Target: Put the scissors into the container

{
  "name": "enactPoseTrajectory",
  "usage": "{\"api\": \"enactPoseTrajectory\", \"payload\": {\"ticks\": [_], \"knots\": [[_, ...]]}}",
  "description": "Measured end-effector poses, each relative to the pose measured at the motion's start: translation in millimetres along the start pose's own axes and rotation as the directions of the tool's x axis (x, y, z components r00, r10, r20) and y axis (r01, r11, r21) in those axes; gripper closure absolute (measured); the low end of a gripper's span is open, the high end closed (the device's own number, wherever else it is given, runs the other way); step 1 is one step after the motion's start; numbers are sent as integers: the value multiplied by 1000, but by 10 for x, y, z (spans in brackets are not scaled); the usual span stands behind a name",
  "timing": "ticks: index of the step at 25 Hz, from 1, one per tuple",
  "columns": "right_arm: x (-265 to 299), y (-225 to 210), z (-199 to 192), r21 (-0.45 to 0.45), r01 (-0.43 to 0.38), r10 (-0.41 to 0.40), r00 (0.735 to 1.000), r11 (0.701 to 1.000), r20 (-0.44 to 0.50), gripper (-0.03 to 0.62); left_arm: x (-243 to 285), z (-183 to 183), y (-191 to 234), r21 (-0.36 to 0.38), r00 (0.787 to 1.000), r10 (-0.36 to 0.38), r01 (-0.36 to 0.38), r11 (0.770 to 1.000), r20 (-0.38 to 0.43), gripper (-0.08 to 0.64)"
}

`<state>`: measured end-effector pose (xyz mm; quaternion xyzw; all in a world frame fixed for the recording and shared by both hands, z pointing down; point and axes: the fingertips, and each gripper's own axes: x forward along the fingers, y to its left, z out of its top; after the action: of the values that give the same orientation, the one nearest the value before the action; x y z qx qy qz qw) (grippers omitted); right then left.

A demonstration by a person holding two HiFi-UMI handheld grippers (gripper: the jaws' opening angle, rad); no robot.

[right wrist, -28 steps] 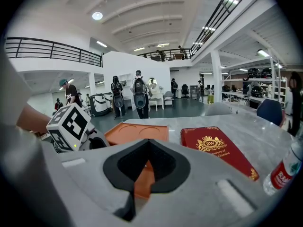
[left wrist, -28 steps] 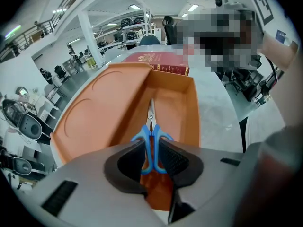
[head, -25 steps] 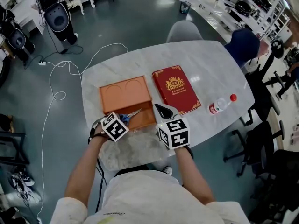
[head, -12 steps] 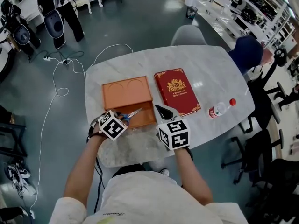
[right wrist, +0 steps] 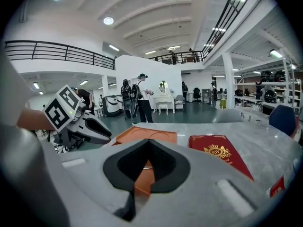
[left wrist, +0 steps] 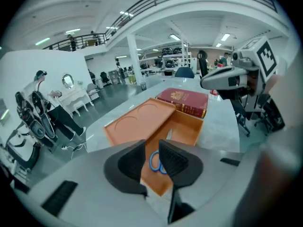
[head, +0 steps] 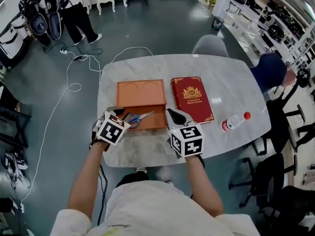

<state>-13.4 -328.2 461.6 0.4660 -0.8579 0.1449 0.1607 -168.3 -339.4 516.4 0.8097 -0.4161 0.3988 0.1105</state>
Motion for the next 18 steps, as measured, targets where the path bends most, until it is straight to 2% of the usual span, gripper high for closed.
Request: {"api": "enactPoseTrajectory", "payload": {"ticks": [7,13,18], "knots": [[-187,33,141,-25,-51,52,998,998,35,589,-452,142,65,-164,984,132,-111,980,121,480],[-344,160,194,-43,-84,87,994,996,67,589,-825,112,75,-281,945,236,-169,945,225,497],[-486,149,185,-57,-92,96,992,994,76,589,-1030,138,-8,-329,911,305,-208,921,277,512]]}}
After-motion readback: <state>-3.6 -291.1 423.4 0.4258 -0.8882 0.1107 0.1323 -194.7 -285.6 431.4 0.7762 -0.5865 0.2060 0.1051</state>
